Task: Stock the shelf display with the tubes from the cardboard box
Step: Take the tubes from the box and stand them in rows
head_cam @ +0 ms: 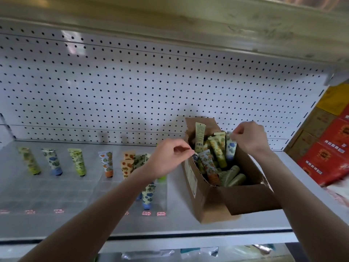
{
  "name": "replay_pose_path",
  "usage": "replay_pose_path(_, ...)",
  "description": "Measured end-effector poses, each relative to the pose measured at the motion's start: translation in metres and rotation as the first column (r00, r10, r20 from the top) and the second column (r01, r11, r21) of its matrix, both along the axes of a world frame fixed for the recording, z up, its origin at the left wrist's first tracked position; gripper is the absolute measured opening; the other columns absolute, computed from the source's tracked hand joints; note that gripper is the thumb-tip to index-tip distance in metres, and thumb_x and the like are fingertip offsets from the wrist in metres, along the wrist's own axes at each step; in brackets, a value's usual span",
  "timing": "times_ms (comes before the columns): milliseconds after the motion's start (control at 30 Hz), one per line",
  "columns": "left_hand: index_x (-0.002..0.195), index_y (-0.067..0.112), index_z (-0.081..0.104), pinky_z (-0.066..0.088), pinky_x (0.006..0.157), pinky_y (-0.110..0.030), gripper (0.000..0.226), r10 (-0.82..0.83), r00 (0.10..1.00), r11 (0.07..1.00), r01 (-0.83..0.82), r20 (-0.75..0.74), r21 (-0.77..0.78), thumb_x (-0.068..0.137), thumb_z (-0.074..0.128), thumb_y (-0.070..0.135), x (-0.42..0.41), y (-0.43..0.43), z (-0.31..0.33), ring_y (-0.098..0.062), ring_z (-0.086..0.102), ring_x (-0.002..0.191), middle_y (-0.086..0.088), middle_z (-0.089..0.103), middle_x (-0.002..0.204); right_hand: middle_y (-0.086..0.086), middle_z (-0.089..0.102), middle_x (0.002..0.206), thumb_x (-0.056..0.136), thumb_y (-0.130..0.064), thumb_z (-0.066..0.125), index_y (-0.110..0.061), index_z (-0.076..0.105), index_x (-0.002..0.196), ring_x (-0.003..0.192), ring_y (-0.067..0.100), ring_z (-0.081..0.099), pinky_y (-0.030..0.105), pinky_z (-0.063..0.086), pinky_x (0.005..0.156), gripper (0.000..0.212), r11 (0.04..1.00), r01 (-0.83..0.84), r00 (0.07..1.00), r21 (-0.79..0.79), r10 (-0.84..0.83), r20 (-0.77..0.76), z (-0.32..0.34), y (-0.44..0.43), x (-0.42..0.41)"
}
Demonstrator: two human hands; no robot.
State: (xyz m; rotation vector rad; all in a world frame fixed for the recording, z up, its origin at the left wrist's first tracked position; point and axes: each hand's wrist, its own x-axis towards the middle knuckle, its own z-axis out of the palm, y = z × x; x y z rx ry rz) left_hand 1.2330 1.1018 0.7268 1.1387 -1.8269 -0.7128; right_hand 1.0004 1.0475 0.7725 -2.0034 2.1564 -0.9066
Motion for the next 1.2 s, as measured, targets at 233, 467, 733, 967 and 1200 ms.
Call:
replay_pose_path(233,0.107,0.016,0.065,0.045,0.079,-0.01,0.026,0.05,0.996,0.998,-0.052,-0.067,-0.029,0.083,0.068,0.024,0.01,0.008,0.007,-0.002,0.06,0.087,0.007,0.066,0.096,0.002,0.061,0.068,0.084,-0.009,0.067,-0.014,0.061,0.073,0.05,-0.001,0.055,0.015,0.045,0.055,0.014,0.936,-0.196,0.831,-0.293,0.317,0.456,0.041,0.044,0.038)
replay_pose_path(467,0.1,0.021,0.066,0.046,0.074,-0.011,0.024,0.079,0.98,0.994,-0.091,-0.182,-0.056,0.077,0.073,0.022,0.046,0.022,0.015,0.0,0.061,0.08,0.007,0.067,0.094,0.001,0.065,0.066,0.082,-0.011,0.07,-0.019,0.065,0.072,0.056,0.009,0.058,0.03,0.052,0.065,0.014,0.87,-0.443,0.708,-0.218,0.489,0.51,0.033,0.065,0.102)
replay_pose_path(733,0.087,0.017,0.067,0.048,0.068,-0.018,0.016,0.134,0.967,0.988,-0.146,-0.216,-0.041,0.075,0.076,0.009,0.102,0.042,0.002,-0.004,0.062,0.072,0.001,0.069,0.083,-0.004,0.066,0.067,0.083,-0.008,0.069,-0.023,0.064,0.071,0.061,0.007,0.06,0.031,0.053,0.068,0.019,0.803,-0.564,0.664,-0.193,0.579,0.473,0.011,0.078,0.163)
replay_pose_path(967,0.083,0.004,0.067,0.042,0.06,-0.009,0.01,0.099,0.989,0.995,-0.099,-0.112,0.008,0.076,0.074,0.007,0.127,0.069,-0.004,-0.001,0.058,0.061,0.0,0.065,0.071,-0.011,0.062,0.061,0.084,-0.007,0.067,-0.025,0.063,0.07,0.058,0.005,0.057,0.023,0.049,0.067,0.023,0.752,-0.651,0.645,-0.099,0.617,0.45,-0.007,0.09,0.191)
replay_pose_path(1200,0.066,0.004,0.061,0.035,0.052,-0.01,0.022,0.11,0.984,0.984,-0.128,0.142,0.122,0.074,0.076,0.018,0.133,0.072,-0.034,-0.001,0.045,0.051,-0.004,0.061,0.064,-0.015,0.061,0.069,0.08,-0.01,0.072,-0.015,0.071,0.076,0.059,-0.007,0.053,0.006,0.039,0.062,0.006,0.729,-0.677,0.723,0.101,0.634,0.275,-0.029,0.095,0.197)
